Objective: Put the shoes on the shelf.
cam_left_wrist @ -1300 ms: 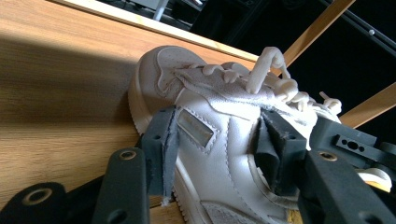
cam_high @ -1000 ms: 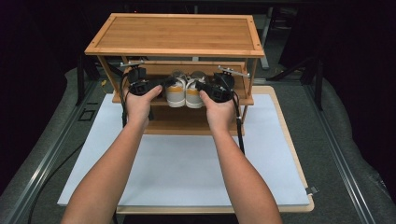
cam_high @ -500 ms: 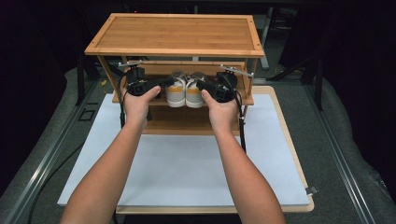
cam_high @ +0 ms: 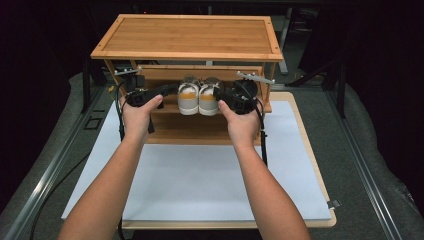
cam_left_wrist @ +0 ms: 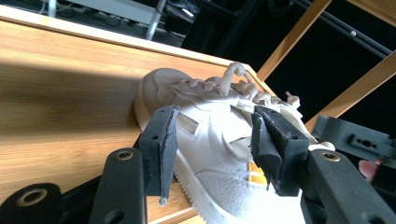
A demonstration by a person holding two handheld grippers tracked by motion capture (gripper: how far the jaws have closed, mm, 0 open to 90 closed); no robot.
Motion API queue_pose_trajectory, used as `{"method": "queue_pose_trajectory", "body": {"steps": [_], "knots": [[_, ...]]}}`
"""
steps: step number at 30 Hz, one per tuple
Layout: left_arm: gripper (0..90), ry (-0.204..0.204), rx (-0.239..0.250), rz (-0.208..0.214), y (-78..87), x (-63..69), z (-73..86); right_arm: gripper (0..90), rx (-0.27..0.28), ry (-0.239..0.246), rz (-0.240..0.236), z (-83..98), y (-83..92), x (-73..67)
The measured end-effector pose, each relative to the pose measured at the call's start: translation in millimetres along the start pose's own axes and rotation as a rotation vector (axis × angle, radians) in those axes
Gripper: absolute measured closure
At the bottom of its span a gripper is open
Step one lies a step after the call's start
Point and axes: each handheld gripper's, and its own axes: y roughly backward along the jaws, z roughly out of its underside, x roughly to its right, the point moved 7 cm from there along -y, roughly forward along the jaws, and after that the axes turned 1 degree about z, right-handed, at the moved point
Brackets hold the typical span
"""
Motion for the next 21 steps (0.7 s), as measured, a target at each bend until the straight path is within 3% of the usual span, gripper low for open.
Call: {"method": "queue_pose_trajectory", "body": {"steps": [6,10,17,21], "knots": [[54.3,0.001,0.025,0.035,7.8,1.2,3.6,52.5,0.021,0.057,0.034,0.3,9.6,0.6],[61.2,-0.008,0.017,0.041,9.4,1.7,8.8,55.1,0.011,0.06,0.03,6.0,12.0,4.1],[74.5,-0.005,-0.015,0.014,-1.6,-6.0,21.2,72.6,-0.001,0.014,0.035,19.3,4.3,16.6],[79.3,-0.012,-0.042,0.011,-8.1,-8.5,28.3,79.3,-0.008,-0.023,0.003,24.5,-1.3,21.1]]}}
